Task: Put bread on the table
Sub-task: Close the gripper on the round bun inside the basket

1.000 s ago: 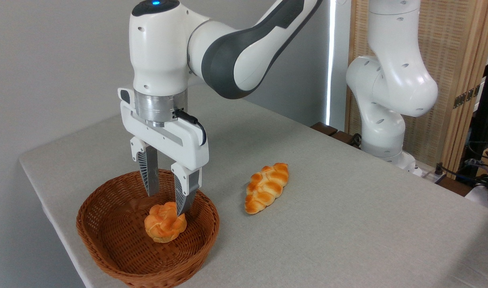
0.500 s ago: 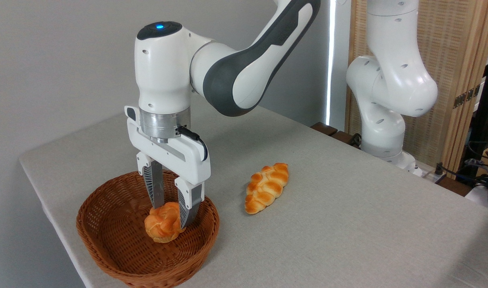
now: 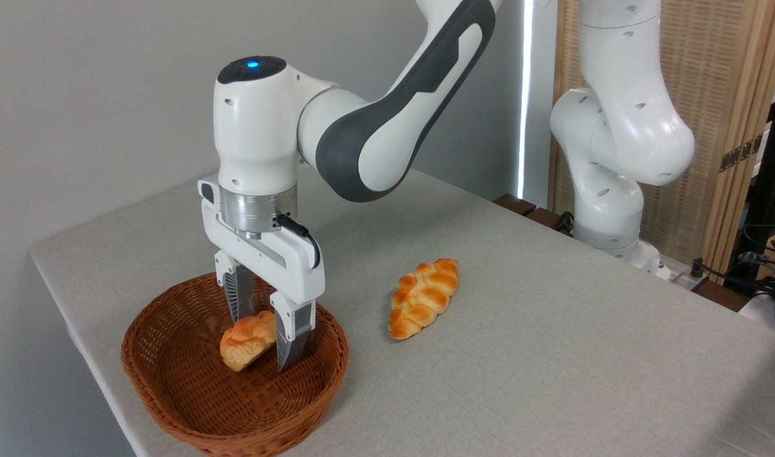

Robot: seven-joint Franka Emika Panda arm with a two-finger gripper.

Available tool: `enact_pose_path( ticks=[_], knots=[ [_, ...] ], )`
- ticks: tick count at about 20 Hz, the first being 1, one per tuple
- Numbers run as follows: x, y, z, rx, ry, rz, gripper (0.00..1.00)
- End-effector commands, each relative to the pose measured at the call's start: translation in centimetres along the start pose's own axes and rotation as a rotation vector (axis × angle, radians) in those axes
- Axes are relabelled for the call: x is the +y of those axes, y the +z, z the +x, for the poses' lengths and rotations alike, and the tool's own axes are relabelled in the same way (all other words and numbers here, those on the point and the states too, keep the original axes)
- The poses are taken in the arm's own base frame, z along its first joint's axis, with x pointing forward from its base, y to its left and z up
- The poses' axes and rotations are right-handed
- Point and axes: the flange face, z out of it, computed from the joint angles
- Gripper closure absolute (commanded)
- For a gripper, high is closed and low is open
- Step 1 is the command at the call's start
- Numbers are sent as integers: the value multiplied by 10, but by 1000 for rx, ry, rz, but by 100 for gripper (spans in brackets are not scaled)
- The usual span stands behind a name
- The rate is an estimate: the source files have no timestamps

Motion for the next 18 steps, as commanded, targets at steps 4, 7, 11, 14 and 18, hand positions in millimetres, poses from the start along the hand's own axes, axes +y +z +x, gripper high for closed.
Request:
enact_pose_path(
  ticks=[4,7,11,14,18],
  knots=[
    [-1,-3,-3,7,6,15,53],
    [-1,-3,-4,6,6,14,64],
    [-2,-4,-4,8,5,14,70],
    [-4,-5,-5,9,0,13,76],
    [-4,-9,-4,15,-2,14,78]
  ],
)
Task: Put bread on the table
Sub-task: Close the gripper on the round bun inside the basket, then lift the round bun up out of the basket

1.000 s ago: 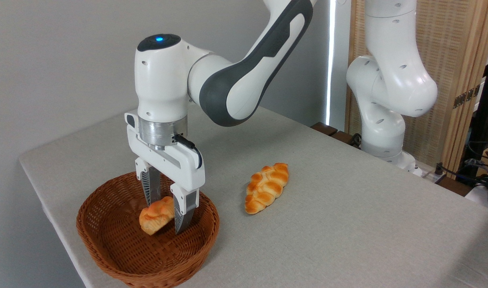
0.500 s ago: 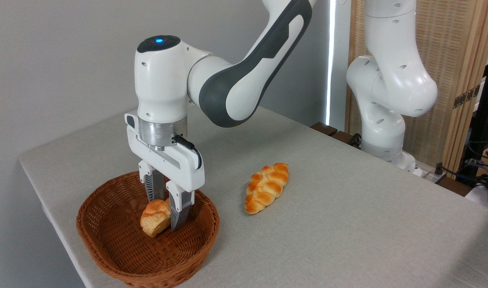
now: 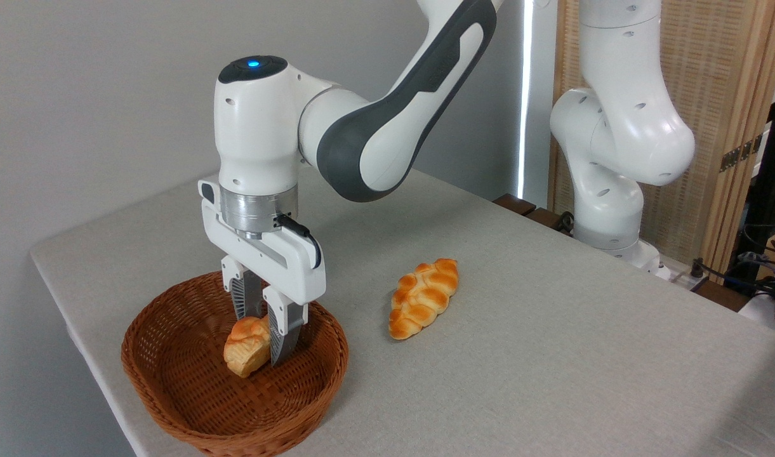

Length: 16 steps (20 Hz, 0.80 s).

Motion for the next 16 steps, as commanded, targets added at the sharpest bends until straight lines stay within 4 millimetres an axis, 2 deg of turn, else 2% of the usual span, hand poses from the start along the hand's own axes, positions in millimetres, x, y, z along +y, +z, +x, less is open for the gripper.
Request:
enact_pose_path(
  ticks=[1,4,6,13,16],
  knots=[
    [-2,-8,-3,14,0,12,79],
    [-2,-10,-2,17,-4,12,79],
    [-3,-19,-2,24,-6,15,79],
    [-9,-80,-5,43,-20,15,79],
    [-8,-112,-18,36,-25,4,79]
  ],
)
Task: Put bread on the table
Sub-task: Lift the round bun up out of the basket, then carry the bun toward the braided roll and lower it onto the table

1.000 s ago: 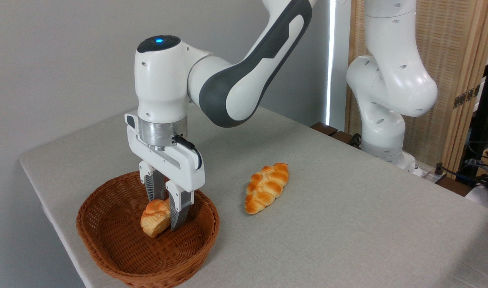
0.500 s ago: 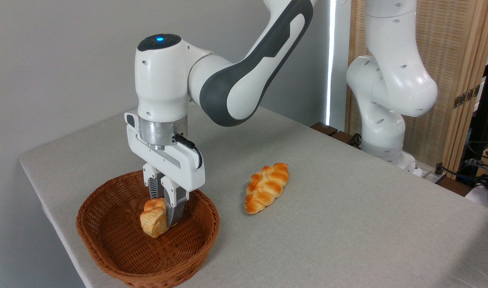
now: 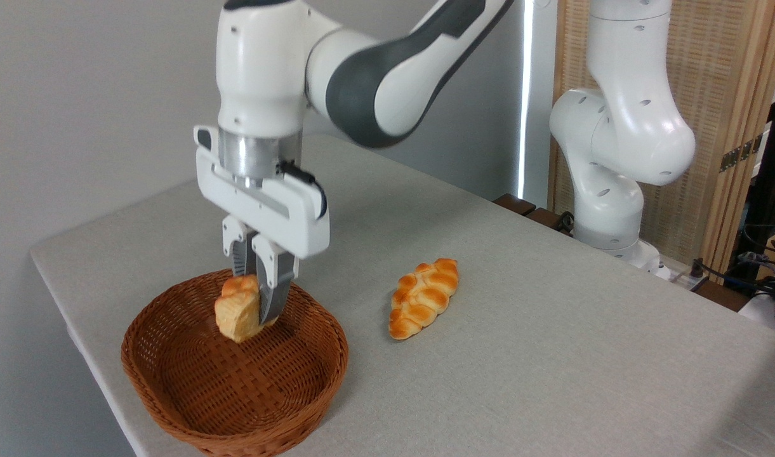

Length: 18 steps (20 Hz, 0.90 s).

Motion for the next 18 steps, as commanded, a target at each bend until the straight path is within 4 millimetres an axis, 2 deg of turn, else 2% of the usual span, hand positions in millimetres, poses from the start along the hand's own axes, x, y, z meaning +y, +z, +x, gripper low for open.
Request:
enact_pose_path(
  ticks=[1,3,7,11,16,18],
  knots=[
    [3,-45,-17,-14,0,-21,79],
    [9,-58,-24,-37,33,-42,79],
    [26,-63,-34,-77,74,-82,78],
    [76,-37,-50,-140,162,-141,79],
    [115,-24,-63,-164,234,-171,78],
    [123,-16,-66,-177,267,-181,70]
  ],
)
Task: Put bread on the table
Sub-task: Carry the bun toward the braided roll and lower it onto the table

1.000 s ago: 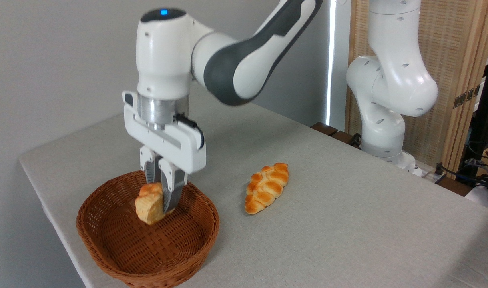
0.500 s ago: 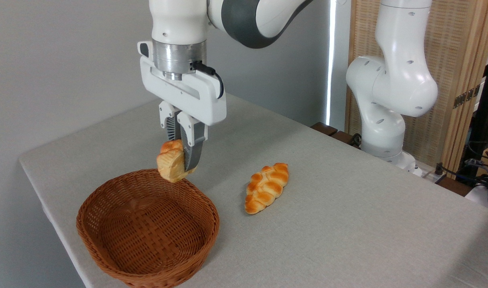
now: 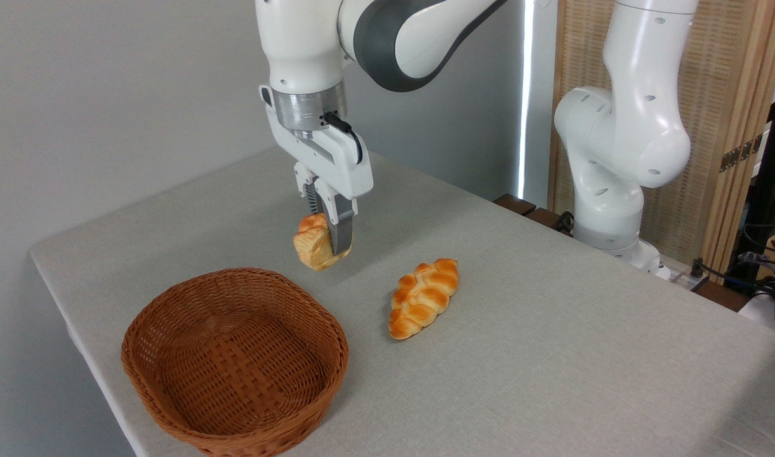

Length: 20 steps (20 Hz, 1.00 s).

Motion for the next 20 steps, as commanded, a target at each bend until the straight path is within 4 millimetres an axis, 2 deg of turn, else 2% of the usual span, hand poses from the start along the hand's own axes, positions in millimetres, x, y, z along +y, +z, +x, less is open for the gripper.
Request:
enact_pose_path(
  ticks=[1,4,6,9,12,13,17,20],
  knots=[
    [17,12,-12,-8,67,-20,65],
    [26,29,-14,-36,98,-37,44],
    [27,33,-14,-40,112,-35,39],
    [31,37,-13,-49,122,-33,25],
    [33,42,-13,-57,138,-32,19],
    [33,43,-13,-58,140,-32,13],
    [34,42,-12,-66,152,-22,0],
    [34,42,-12,-71,157,-16,0]
  ],
)
